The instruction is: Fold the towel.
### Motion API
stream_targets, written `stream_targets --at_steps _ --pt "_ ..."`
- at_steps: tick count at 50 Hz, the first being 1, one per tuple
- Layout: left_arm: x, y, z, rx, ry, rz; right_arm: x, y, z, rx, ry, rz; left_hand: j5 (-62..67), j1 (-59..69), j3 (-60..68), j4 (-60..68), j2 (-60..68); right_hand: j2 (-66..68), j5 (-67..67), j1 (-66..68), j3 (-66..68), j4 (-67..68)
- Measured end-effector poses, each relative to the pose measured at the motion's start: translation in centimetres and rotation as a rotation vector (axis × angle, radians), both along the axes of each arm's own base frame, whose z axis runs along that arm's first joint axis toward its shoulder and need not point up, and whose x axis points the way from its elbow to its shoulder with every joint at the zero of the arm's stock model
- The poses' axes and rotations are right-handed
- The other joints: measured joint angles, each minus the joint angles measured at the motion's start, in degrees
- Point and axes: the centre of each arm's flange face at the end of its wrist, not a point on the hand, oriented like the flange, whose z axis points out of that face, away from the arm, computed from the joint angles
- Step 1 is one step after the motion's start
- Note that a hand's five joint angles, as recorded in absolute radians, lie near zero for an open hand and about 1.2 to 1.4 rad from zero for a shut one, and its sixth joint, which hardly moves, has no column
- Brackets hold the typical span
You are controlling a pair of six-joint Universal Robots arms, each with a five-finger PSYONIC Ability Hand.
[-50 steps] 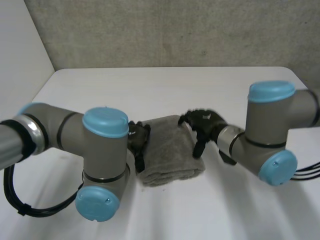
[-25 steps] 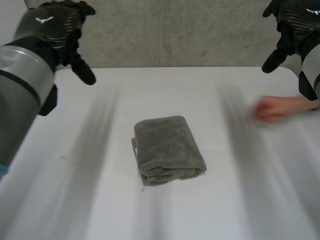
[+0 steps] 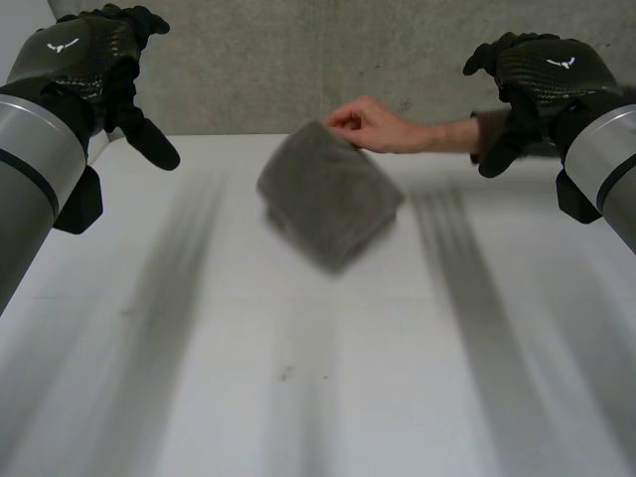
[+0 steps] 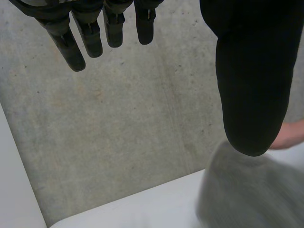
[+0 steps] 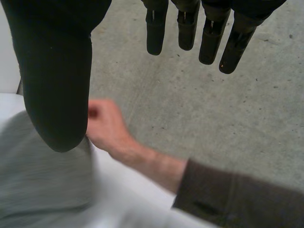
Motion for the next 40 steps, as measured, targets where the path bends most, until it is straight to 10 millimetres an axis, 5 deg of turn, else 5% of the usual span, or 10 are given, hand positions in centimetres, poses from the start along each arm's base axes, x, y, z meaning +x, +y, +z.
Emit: stream_targets --at_steps 40 --pt "0.6 -1.6 -0.4 0.0 -0.005 -0.007 0.4 0.0 -0.7 -0.008 0.064 0.01 0.0 0.0 0.0 0.0 0.0 0.0 0.0 0.0 0.0 0.0"
